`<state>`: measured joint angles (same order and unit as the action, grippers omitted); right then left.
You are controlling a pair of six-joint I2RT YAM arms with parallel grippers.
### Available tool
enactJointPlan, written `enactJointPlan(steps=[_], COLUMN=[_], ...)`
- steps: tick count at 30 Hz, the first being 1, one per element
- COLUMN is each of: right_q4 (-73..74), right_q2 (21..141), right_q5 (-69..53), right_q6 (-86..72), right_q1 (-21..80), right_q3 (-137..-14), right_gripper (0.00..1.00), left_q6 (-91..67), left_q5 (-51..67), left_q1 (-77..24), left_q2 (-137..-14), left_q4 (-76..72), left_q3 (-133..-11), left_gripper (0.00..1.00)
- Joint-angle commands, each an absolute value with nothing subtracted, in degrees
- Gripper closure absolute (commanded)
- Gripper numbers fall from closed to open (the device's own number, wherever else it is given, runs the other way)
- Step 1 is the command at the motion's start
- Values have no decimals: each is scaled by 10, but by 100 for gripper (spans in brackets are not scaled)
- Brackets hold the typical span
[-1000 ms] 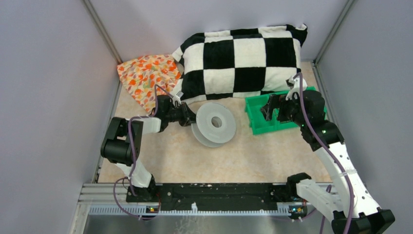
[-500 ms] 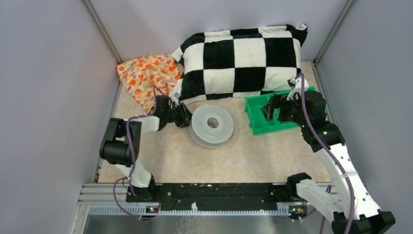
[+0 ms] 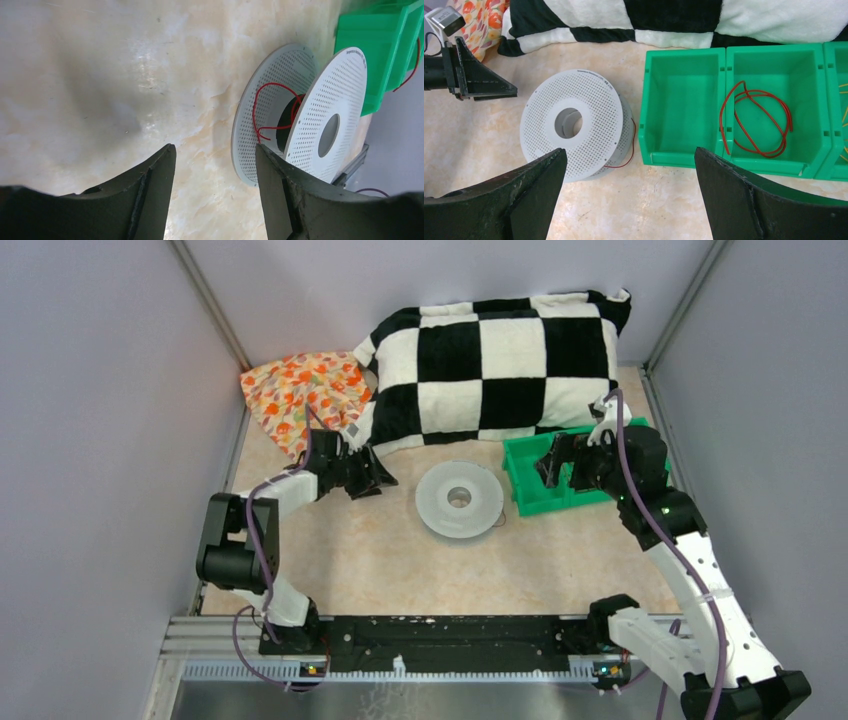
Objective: Wrap the cables
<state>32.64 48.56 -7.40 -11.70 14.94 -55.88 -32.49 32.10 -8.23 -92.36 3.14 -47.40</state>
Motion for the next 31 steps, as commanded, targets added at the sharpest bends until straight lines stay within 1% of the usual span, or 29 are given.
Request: enactJointPlan(steps=[1,4,10,14,16,18,20,23,25,26,29,31], right_q4=[331,355,440,460,450,434,423,417,414,414,414,416], right_q2=[493,509,562,568,557,543,533,523,517,516,516,520], right_q5=[-69,-48,50,126,153,159,138,129,135,141,150,149], right_q6=[-117,-128,-148,-175,-183,-184,-177,-183,-187,-188,-191,-191], right_q1=[146,146,146,146,146,146,146,146,146,146,146,146], right_q3=[-572,-588,-641,-664,-662,-653,-648,-641,-637,-637,-638,-641], right_gripper=[1,1,1,1,1,1,1,1,1,1,1,1], left_q6=[-277,-241,-175,-143,-129,-125,-125,-134,-136,-138,-141,-141], left_q5=[294,264,215,191,181,158,135,114,110,104,96,95], left_q1=[-65,-60,-60,-60,-60,-60,-60,-60,-60,-60,-60,-60], left_q2=[-869,-827,-728,-644,-600,-557,-515,-458,-435,-426,-402,-395], left_q4=[80,130,234,275,284,289,289,287,288,289,280,272], left_q3=[-510,-537,-590,-588,-566,-538,-506,-467,-458,-457,-449,-446], left_gripper=[34,34,33,30,26,23,21,17,15,12,8,7])
